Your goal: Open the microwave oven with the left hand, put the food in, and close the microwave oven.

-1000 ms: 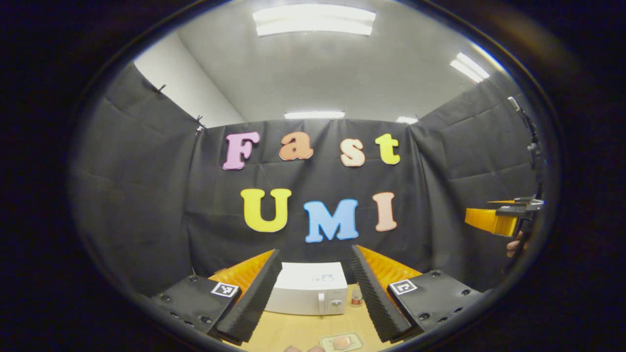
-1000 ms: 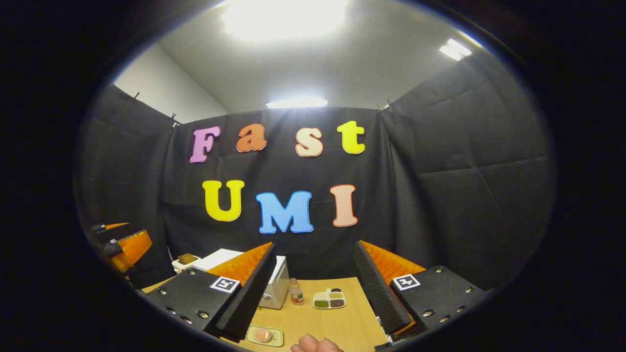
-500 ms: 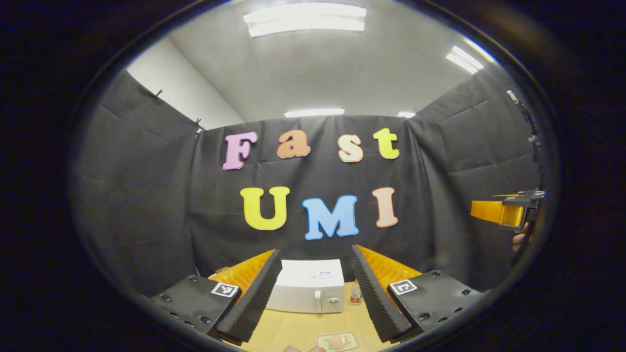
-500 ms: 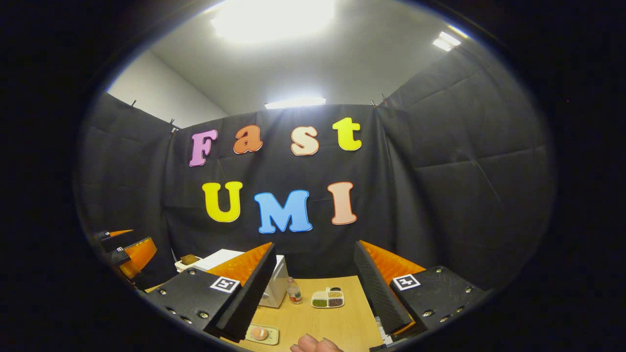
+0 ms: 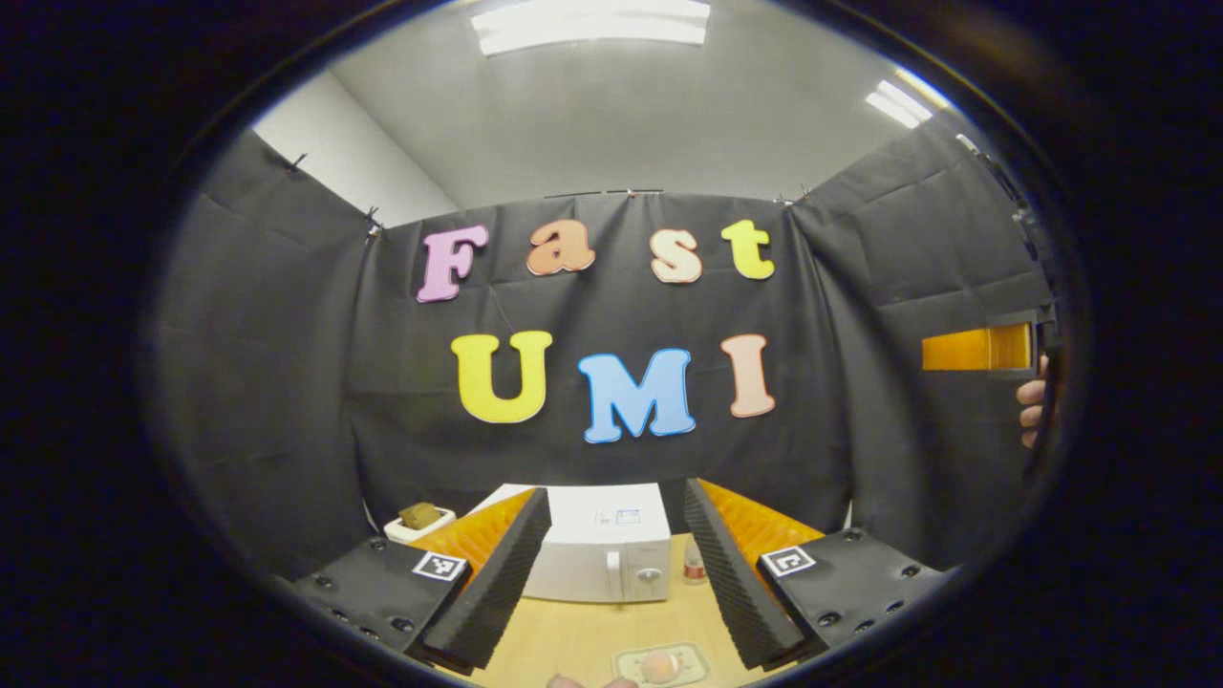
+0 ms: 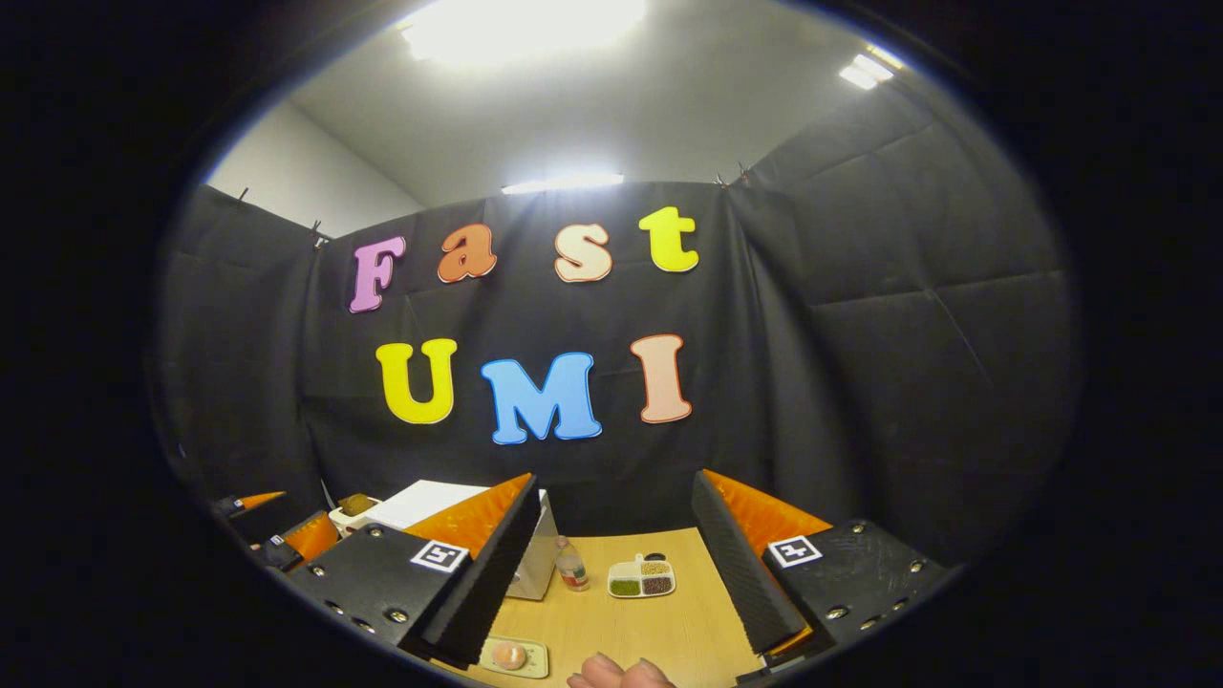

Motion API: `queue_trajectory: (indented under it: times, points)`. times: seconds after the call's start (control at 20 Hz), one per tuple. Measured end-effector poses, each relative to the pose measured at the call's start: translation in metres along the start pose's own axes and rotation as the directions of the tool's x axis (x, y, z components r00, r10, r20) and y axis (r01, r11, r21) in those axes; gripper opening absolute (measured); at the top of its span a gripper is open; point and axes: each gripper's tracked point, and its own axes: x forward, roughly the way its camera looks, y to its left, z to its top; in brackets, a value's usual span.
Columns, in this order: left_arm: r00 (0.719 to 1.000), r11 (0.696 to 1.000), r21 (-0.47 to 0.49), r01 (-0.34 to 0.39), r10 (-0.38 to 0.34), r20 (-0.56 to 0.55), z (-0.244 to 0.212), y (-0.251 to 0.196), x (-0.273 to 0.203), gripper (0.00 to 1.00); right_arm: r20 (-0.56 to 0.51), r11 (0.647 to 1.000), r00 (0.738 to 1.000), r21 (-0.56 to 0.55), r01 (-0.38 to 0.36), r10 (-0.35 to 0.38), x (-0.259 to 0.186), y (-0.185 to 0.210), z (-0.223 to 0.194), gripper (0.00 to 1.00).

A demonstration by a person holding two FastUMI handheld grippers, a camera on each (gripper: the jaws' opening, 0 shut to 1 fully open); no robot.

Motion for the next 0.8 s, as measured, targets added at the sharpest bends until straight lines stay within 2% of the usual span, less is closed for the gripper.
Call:
queue_trajectory:
  times: [0.2, 0.4, 0.6, 0.8]
  points:
    - [0.998, 0.999, -0.021, 0.036, -0.037, -0.06, -0.067, 0.021, 0.061, 0.94, -0.012, 0.997, 0.998, -0.049, 0.065, -0.066, 0.027, 0.014, -0.007, 0.98]
    - [0.993, 0.997, -0.016, 0.074, -0.075, -0.096, -0.124, 0.031, 0.109, 0.97, -0.05, 0.987, 0.992, -0.111, 0.113, -0.119, 0.047, 0.027, -0.025, 0.98]
    - [0.981, 0.994, -0.036, 0.107, -0.111, -0.161, -0.191, 0.031, 0.154, 0.97, -0.083, 0.978, 0.983, -0.146, 0.149, -0.162, 0.065, 0.037, -0.037, 0.98]
    - [0.966, 0.991, -0.016, 0.131, -0.131, -0.223, -0.262, 0.025, 0.192, 0.97, -0.116, 0.967, 0.974, -0.185, 0.174, -0.197, 0.079, 0.043, -0.051, 0.98]
